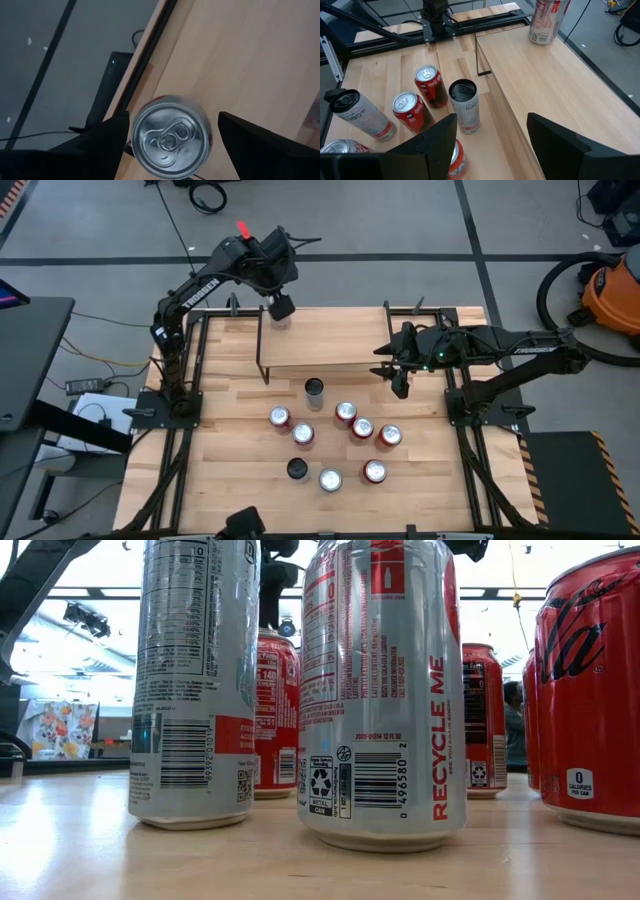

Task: Place canned beverage on shelf
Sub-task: Put the left silver soda can on the shelf, then put the silver soda can aligned with the other silver soda can on the shelf

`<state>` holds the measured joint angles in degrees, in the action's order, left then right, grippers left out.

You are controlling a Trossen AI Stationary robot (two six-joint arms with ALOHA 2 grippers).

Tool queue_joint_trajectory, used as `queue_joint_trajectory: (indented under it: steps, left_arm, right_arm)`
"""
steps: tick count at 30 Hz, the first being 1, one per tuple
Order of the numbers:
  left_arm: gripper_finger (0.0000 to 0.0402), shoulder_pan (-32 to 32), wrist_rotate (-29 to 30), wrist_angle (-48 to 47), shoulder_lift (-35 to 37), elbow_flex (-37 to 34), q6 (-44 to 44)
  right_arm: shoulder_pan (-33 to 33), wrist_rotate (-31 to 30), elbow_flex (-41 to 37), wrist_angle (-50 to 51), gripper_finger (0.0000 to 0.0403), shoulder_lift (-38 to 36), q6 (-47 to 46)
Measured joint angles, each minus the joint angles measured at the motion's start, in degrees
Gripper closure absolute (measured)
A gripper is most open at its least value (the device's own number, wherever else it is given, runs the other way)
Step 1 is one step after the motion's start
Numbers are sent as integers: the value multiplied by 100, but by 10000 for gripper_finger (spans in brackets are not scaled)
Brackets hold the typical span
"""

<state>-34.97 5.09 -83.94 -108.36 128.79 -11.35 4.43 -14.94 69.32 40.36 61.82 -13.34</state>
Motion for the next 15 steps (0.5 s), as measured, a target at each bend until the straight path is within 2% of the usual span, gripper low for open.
queue_joint_trajectory:
  steps: [9, 15]
  left_arm:
    - [85, 166, -60, 32, 11, 450, 313]
    - [86, 639, -968, 32, 15, 626, 1070]
  right_arm:
    - [0, 4, 0, 27, 152, 0, 7]
    - [0, 3, 0, 47, 152, 0, 152]
